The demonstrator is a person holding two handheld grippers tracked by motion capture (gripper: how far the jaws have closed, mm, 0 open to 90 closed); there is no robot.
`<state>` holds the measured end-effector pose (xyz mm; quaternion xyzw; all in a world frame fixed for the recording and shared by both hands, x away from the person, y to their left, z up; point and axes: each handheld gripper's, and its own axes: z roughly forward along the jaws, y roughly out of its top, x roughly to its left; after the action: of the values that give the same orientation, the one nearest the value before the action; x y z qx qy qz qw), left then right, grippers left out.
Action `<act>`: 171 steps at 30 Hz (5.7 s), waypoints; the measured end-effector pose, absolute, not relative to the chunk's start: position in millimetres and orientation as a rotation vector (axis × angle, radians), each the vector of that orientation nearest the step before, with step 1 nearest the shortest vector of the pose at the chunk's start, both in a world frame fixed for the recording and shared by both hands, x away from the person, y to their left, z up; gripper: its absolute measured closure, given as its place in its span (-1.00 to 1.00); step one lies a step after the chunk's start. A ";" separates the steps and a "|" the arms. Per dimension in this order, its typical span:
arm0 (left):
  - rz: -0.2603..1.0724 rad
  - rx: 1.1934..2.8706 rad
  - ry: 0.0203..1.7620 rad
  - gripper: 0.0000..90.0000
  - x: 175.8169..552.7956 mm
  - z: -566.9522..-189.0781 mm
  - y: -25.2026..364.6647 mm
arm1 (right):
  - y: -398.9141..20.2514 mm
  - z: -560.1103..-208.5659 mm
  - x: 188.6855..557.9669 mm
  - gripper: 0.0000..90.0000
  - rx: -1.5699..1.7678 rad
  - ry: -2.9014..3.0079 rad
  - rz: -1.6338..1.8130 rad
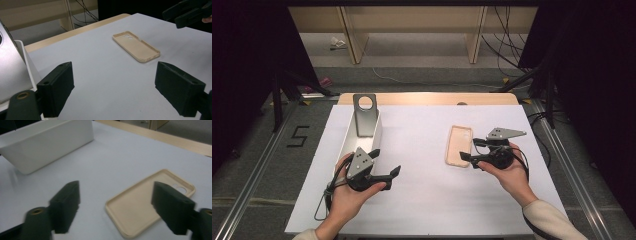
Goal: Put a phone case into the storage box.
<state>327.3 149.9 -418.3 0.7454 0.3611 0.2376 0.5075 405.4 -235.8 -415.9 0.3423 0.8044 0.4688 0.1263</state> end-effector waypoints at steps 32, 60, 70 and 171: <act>0.573 1.831 0.865 -0.65 326.5 -423.9 145.9 | -197.4 -457.1 443.2 1.00 1.100 2.659 0.733; 0.570 1.840 0.859 -0.65 325.8 -425.0 144.6 | -220.2 -453.7 444.3 1.00 1.153 2.647 0.625; 0.570 1.845 0.855 -0.65 325.3 -424.7 143.9 | -226.1 -453.2 445.5 1.00 1.162 2.636 0.613; 0.570 1.859 0.836 -0.64 325.9 -426.0 141.7 | -183.0 -454.8 447.4 -0.17 0.447 2.756 0.181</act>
<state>325.9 141.7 -426.0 0.7656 0.3441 0.2347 0.4903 447.4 -183.0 -454.8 0.1574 0.9705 0.0638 0.1709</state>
